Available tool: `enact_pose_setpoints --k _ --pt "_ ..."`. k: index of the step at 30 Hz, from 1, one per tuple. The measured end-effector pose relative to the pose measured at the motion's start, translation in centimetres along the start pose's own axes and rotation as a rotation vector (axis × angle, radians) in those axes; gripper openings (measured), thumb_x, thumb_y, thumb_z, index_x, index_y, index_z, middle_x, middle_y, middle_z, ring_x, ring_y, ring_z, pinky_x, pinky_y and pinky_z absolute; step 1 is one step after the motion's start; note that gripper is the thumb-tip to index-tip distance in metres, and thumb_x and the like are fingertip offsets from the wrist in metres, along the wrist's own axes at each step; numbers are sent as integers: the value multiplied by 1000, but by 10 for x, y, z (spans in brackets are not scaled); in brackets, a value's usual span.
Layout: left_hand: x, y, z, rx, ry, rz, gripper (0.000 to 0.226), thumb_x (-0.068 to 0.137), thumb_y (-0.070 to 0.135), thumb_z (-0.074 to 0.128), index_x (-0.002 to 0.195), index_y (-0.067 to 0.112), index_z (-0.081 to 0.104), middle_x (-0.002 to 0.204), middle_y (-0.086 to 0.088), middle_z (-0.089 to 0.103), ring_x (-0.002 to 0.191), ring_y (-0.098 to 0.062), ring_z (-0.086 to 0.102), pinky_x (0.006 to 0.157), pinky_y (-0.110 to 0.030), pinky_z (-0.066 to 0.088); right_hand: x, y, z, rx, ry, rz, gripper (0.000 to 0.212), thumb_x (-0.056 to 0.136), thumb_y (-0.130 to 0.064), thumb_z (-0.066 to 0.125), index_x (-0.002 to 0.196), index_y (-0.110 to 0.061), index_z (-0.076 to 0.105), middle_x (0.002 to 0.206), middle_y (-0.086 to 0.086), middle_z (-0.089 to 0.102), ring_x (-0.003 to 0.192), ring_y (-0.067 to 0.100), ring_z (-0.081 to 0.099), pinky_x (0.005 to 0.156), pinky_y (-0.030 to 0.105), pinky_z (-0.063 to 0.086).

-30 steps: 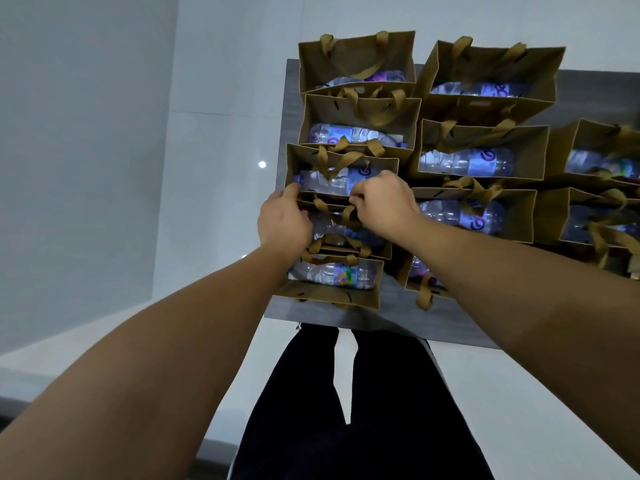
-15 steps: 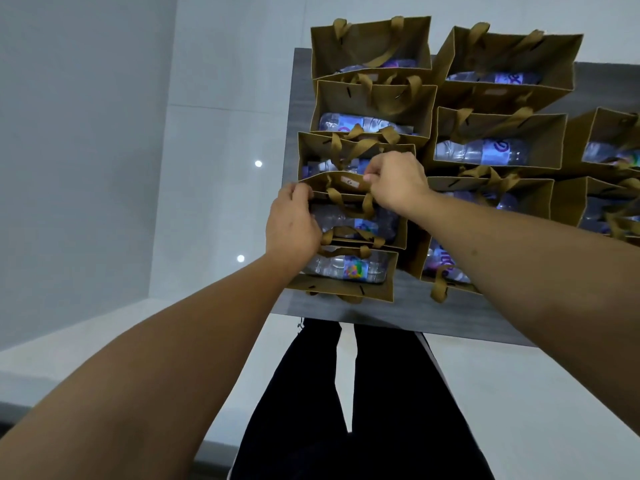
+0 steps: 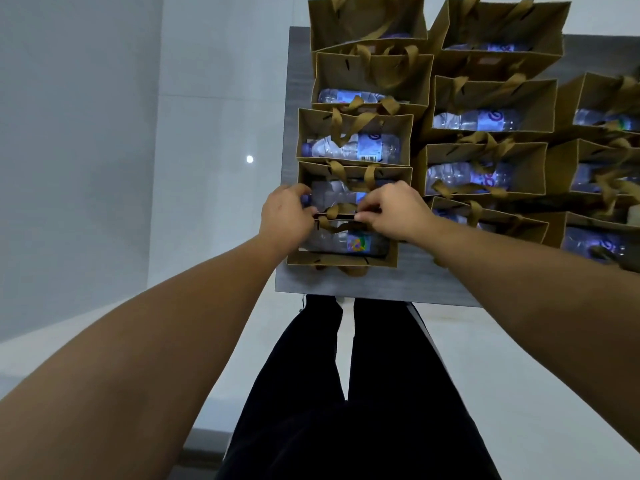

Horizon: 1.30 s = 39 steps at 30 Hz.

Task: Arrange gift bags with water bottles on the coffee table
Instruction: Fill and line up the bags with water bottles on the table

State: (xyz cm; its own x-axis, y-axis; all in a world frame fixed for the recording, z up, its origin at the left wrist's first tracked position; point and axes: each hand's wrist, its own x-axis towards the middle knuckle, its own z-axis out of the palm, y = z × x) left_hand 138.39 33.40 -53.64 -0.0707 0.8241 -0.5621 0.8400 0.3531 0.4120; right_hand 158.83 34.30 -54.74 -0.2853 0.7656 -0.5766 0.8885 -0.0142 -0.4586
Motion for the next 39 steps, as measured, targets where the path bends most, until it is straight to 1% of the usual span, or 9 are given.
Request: enact_pose_setpoints --k 7,16,21,23,26,31,33,36,39 --pt "-2 -2 3 0 27 -9 43 100 14 60 142 22 55 134 -6 60 115 -28 60 101 -38 50 16 -8 4 89 103 169 19 102 -29 58 107 -19 74 103 3 68 100 22 60 89 41 51" --pt "3 -5 6 11 31 6 36 100 16 60 135 21 60 127 -7 64 110 -27 61 95 -32 50 24 -5 6 201 107 256 15 101 -30 59 104 -22 72 101 1 66 100 20 59 81 35 45" --pt "3 -7 5 36 15 -4 28 101 16 59 127 19 66 121 -7 66 100 -21 59 85 -26 43 3 -10 12 326 126 209 12 96 -22 65 103 -24 75 103 -2 69 102 17 62 88 34 52" --pt "2 -6 3 48 14 -2 27 100 17 59 126 19 67 120 -7 66 100 -22 60 88 -28 47 -11 -12 14 330 193 179 23 90 -9 64 107 -21 74 107 0 69 104 19 62 92 33 53" --pt "3 -4 0 51 9 -6 27 100 18 60 127 19 67 119 -7 66 102 -25 62 90 -31 49 -22 -11 10 -4 312 63 43 83 0 67 123 -14 66 123 7 61 116 26 54 94 36 45" --pt "7 -2 0 114 3 -16 23 102 23 57 118 16 72 103 -6 67 86 -19 58 78 -27 45 -19 -9 3 -142 130 -5 78 76 2 76 146 -16 45 154 5 31 129 30 46 102 37 48" --pt "8 -1 1 108 8 -32 23 102 24 57 118 15 71 101 -6 67 85 -18 57 77 -27 44 -17 -8 1 -136 51 38 87 78 2 74 153 -21 36 154 7 30 128 32 49 100 39 51" --pt "8 1 2 92 4 -52 23 102 24 57 119 15 70 105 -6 66 86 -18 56 79 -27 44 -8 -7 -3 -174 8 41 98 80 2 73 159 -27 22 145 11 43 122 33 54 95 42 53" --pt "8 1 3 58 4 -62 21 101 22 59 117 16 70 99 -3 63 86 -16 55 79 -26 43 5 -7 -7 -143 -51 53 92 82 -1 72 158 -25 26 139 11 51 121 33 55 95 41 54"
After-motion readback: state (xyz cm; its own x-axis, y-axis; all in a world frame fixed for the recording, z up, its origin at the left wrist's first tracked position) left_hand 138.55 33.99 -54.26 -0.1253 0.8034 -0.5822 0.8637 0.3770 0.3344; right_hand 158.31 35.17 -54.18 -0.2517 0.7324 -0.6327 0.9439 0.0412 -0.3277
